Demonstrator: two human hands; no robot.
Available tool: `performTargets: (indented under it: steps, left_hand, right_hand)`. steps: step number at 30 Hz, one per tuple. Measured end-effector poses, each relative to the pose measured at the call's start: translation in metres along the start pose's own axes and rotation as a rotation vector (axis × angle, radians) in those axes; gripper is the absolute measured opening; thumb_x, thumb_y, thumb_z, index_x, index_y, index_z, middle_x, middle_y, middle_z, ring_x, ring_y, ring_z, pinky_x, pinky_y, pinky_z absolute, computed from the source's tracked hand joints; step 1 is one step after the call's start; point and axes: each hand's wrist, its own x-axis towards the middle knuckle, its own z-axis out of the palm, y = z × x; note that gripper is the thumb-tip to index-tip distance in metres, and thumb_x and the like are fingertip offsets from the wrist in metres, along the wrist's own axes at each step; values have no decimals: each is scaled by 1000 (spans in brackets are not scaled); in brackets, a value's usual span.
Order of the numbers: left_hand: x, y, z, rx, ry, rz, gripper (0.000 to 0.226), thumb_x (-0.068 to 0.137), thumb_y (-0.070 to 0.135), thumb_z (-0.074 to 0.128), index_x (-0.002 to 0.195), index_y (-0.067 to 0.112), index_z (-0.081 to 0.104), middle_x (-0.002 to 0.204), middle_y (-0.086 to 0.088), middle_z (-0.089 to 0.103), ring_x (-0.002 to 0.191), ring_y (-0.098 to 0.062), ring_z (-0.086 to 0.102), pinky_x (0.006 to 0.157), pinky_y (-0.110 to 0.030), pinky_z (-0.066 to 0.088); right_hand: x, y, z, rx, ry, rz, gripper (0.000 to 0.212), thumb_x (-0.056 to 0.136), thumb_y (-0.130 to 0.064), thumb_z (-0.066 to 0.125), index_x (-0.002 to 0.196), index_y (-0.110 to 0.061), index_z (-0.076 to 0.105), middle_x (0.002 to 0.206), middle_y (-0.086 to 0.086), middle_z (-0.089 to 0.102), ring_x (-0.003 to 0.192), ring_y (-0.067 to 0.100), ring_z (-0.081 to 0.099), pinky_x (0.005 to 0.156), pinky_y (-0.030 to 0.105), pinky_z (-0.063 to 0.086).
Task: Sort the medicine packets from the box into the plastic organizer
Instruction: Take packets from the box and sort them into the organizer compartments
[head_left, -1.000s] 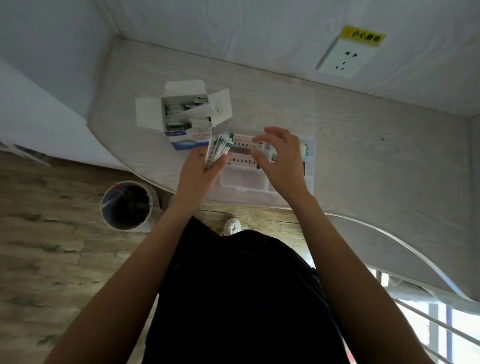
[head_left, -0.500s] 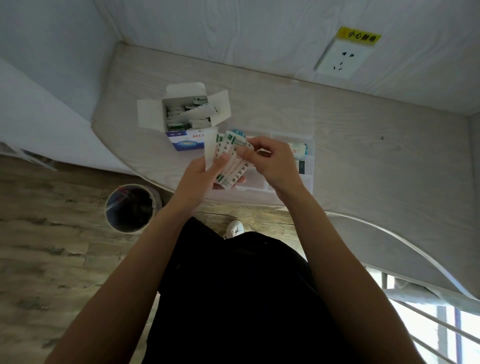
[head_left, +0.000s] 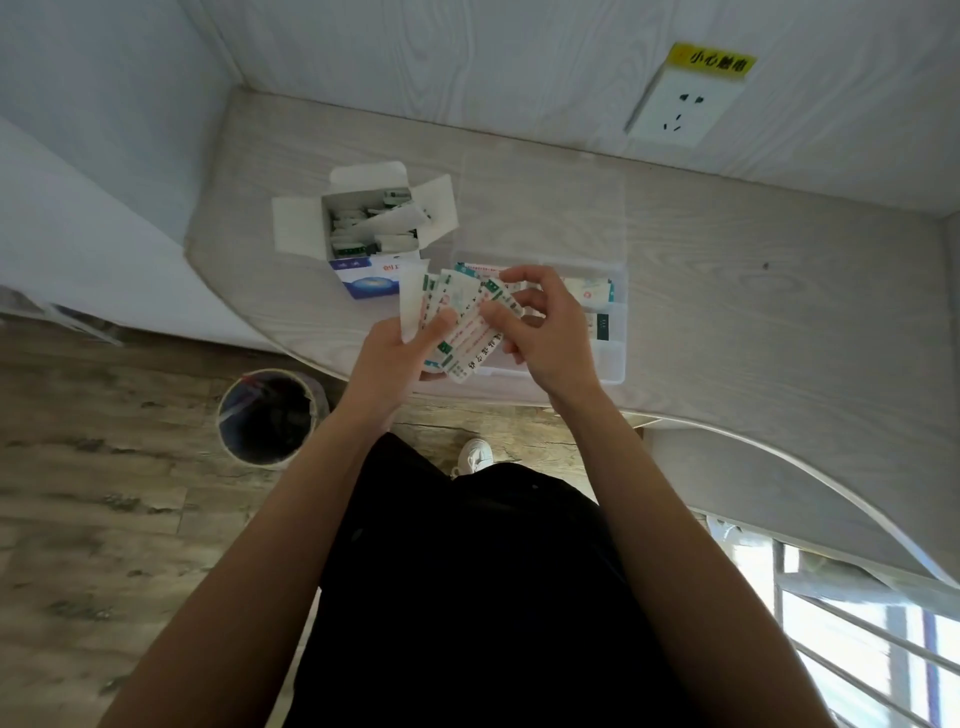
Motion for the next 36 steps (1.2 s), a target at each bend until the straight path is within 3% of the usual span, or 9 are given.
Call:
performTargets:
  steps: [4, 8, 11, 15, 21, 24, 27, 30, 36]
  left_hand:
    - [3, -6, -8, 12, 92, 99, 13, 94, 22, 53, 95, 16, 65, 71, 9, 72, 68, -6, 69, 63, -21, 56]
    - [5, -20, -21, 66, 101, 112, 12, 96, 23, 51, 93, 24, 62, 70, 13, 72, 70, -8, 69, 64, -23, 56]
    - [4, -25, -25, 17, 126, 72, 13, 96, 22, 50, 100, 18, 62, 75, 9, 72, 68, -7, 69, 64, -20, 56]
    - [4, -28, -24, -17, 146, 37, 17, 96, 22, 50, 104, 12, 60, 82, 5, 70, 66, -6, 69, 65, -20, 55]
    - [4, -27, -23, -17, 136, 49, 13, 96, 25, 50, 87, 29, 59, 67, 17, 70, 66, -3, 68, 66, -21, 55]
    - [4, -25, -22, -14, 124, 63, 14, 96, 23, 48, 87, 29, 57, 66, 16, 69, 63, -1, 67, 61, -17, 54]
    - [4, -28, -23, -21, 122, 56, 11, 96, 23, 48, 91, 26, 58, 69, 15, 70, 63, -1, 67, 61, -17, 54]
    - [6, -32, -24, -4, 126, 39, 11, 96, 25, 49, 98, 21, 59, 81, 7, 70, 66, -2, 68, 64, -18, 55]
    - [8, -36, -24, 10, 131, 2, 17, 94, 28, 52, 105, 17, 60, 89, 1, 69, 70, -1, 67, 67, -17, 55]
  right_hand:
    - [1, 5, -17, -46, 26, -68, 20, 92, -11, 57, 111, -16, 57, 89, 2, 62, 50, 7, 58, 49, 22, 52]
    - [7, 14, -29, -53, 56, -61, 9, 93, -8, 54, 96, -14, 48, 103, 12, 61, 60, 23, 69, 56, 31, 57]
    - [10, 24, -29, -266, 24, -102, 12, 91, -13, 58, 89, -15, 47, 94, -5, 63, 65, 18, 70, 59, 37, 58]
    - [9, 41, -18, -617, 92, -318, 6, 90, -22, 60, 93, -16, 60, 91, -4, 69, 76, 11, 65, 63, 37, 55]
    - [6, 62, -14, -880, 50, -704, 19, 91, -25, 53, 88, -14, 69, 81, -4, 66, 60, 14, 62, 43, 25, 46]
    - [7, 62, -21, -976, -76, -716, 18, 89, -28, 54, 86, -17, 67, 80, -5, 65, 62, 15, 61, 51, 18, 38]
    - [13, 56, -23, -1046, -113, -720, 9, 86, -22, 61, 85, -16, 68, 79, -4, 69, 67, 17, 63, 66, 24, 40]
    - [12, 47, -14, -910, -82, -530, 10, 88, -27, 63, 95, -21, 68, 81, -5, 71, 72, 15, 65, 77, 29, 43]
    - [11, 48, 4, -1101, -147, -422, 20, 94, -32, 52, 104, -21, 65, 94, -2, 72, 81, 22, 66, 66, 28, 44]
